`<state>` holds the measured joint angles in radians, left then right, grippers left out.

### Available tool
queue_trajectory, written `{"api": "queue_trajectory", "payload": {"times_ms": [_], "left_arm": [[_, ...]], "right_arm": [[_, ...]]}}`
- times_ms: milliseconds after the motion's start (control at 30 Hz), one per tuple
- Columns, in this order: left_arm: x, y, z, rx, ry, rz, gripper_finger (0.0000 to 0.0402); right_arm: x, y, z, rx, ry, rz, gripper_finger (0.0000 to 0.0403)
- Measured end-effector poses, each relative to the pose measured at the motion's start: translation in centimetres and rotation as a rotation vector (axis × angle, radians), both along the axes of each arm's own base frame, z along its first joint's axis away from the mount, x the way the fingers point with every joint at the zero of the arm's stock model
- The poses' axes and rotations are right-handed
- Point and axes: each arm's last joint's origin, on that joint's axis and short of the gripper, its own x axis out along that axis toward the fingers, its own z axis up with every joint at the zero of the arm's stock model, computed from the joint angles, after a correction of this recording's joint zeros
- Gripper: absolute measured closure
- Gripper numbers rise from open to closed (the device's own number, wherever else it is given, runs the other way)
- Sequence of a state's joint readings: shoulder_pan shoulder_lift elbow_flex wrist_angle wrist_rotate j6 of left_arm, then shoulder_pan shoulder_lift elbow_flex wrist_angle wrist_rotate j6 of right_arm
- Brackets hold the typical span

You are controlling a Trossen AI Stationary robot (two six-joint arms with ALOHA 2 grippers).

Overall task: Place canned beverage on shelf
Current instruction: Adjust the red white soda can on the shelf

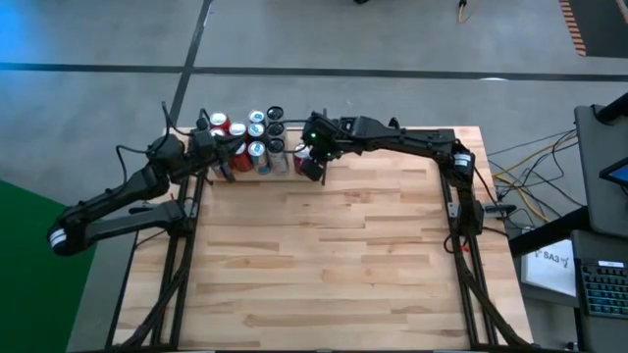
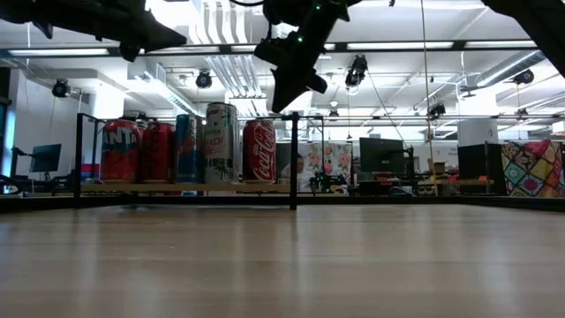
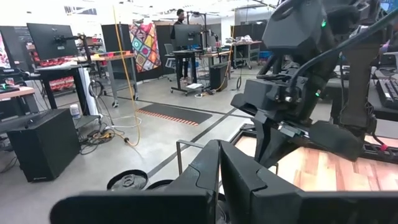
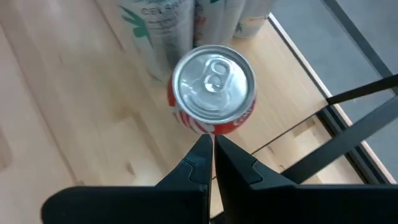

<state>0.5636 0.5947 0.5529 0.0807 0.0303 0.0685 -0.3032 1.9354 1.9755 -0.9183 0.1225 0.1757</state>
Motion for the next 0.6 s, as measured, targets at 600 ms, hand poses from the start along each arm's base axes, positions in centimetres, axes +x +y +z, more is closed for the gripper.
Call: {"api": "queue_trajectory", "payload": {"times_ms": [600], "left_arm": [[0.3,0.2,0.1,0.004,-0.013,-0.014,0.0402]], "right_arm": [[0.7,0.8,-1.1,0.002,-0.019,0.015,0.0394]]}}
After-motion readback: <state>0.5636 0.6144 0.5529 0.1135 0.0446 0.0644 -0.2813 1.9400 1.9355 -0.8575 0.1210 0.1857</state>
